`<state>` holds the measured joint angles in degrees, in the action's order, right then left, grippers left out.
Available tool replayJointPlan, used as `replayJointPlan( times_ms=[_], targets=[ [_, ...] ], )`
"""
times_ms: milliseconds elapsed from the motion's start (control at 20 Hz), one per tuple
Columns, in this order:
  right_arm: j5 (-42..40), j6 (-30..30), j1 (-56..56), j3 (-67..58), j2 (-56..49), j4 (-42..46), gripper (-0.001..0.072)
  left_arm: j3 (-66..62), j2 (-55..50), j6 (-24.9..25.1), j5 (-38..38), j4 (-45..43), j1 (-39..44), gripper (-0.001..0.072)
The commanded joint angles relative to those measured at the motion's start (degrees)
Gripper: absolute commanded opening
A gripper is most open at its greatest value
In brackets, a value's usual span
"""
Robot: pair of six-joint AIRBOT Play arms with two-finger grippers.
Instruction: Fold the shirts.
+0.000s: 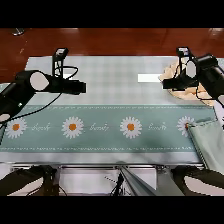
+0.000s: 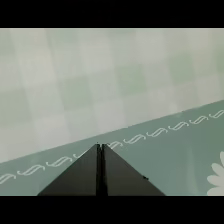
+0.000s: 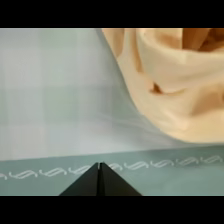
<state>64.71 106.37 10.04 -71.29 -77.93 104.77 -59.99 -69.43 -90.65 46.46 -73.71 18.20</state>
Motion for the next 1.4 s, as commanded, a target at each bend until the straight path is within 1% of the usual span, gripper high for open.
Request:
replayJointPlan(
  times_ms=[0, 50, 100, 150, 250, 300, 350, 400, 450, 550, 600, 650, 750, 800, 850, 900, 950, 1000, 1050, 1100, 1200, 1250, 1350],
  targets=[
    [-11.43, -0.59, 0.0, -0.07, -0.22, 6.19, 0.0023, 0.0, -0.72, 0.2, -10.32, -0.37, -0.11, 0.0024],
    [-15.19, -0.42, -0.09, -0.07, -0.48, 9.81, 0.007, 0.0, -1.18, 0.17, -14.32, -1.44, -0.09, 0.0144],
    [-19.96, 0.59, -0.79, -0.07, -0.98, 13.33, 0.04, 0.0, -1.64, 0.17, -18.14, -2.32, -0.11, 0.0531],
    [-24.17, 2.49, -2.1, -0.07, -1.84, 16.26, 0.0637, 0.0, -2.05, 0.02, -20.76, -3.17, -0.33, 0.0706],
    [-30.56, 12.9, -7.37, -0.15, -3.85, 18.64, 0.061, -0.07, -2.51, 0.0, -21.86, -3.37, -1.49, 0.0703],
    [-31.47, 17.16, -10.58, -0.76, -5.27, 17.86, 0.0588, -0.04, -2.69, -0.02, -21.75, -3.32, -2.32, 0.0703],
    [-31.45, 18.14, -13.62, -1.66, -7.13, 15.89, 0.0551, -0.04, -2.73, -0.02, -21.27, -3.32, -3.02, 0.0703],
    [-30.71, 16.04, -16.59, -2.82, -9.44, 12.79, 0.0551, -0.04, -2.73, -0.02, -20.04, -3.32, -3.69, 0.0702],
    [-28.33, 11.63, -18.93, -4.28, -11.98, 7.3, 0.0551, -0.04, -2.73, -0.02, -18.27, -3.32, -4.28, 0.0702],
    [-21.0, -0.63, -22.62, -8.13, -17.66, -6.62, 0.0558, -0.04, -2.97, -0.02, -13.92, -3.32, -5.07, 0.0702],
    [-18.18, -4.26, -23.82, -9.62, -20.04, -11.1, 0.0559, -0.04, -3.23, 0.02, -11.91, -3.52, -5.33, 0.0702],
    [-15.56, -5.79, -24.65, -10.95, -22.12, -13.73, 0.0559, -0.02, -3.52, 0.0, -10.27, -3.52, -5.4, 0.0702],
    [-11.15, -6.27, -24.96, -12.66, -24.74, -14.86, 0.0541, -0.02, -3.72, 0.0, -5.75, -3.61, -5.46, 0.0702],
    [-9.38, -7.17, -24.92, -13.18, -25.11, -15.21, 0.0408, -0.04, -3.67, -0.04, -1.64, -4.33, -5.6, 0.0702],
    [-7.96, -9.35, -24.68, -13.88, -24.9, -17.18, 0.016, -0.04, -3.65, -0.61, 3.63, -5.27, -6.1, 0.0701],
    [-6.56, -11.23, -24.63, -15.54, -24.22, -19.02, 0.0024, 0.07, -3.61, -2.43, 9.51, -7.63, -7.02, 0.07],
    [-5.07, -12.41, -24.63, -18.4, -23.17, -21.22, 0.0023, 0.37, -3.26, -2.6, 14.51, -10.4, -8.07, 0.07],
    [-4.22, -13.46, -24.63, -21.53, -21.64, -23.39, 0.0023, 1.09, -2.45, -2.54, 17.81, -12.55, -9.09, 0.07],
    [-3.96, -13.92, -24.61, -24.87, -19.26, -25.77, 0.0023, 2.51, -0.74, -1.73, 20.33, -12.66, -10.16, 0.0701],
    [-4.22, -14.29, -24.46, -27.52, -16.17, -29.59, 0.0023, 4.72, 2.01, -0.72, 21.0, -10.6, -10.47, 0.0701],
    [-6.03, -20.28, -23.19, -29.22, -8.7, -37.11, 0.0023, 11.56, 10.99, 1.75, 17.88, -3.21, -9.57, 0.0701],
    [-7.89, -22.08, -21.81, -29.22, -4.37, -37.99, 0.0023, 15.37, 16.31, 1.66, 15.47, -0.42, -8.79, 0.0701],
    [-12.11, -23.19, -18.86, -29.24, 3.34, -38.1, 0.0022, 21.42, 25.51, 1.46, 12.37, 3.19, -7.87, 0.0701]
  ],
)
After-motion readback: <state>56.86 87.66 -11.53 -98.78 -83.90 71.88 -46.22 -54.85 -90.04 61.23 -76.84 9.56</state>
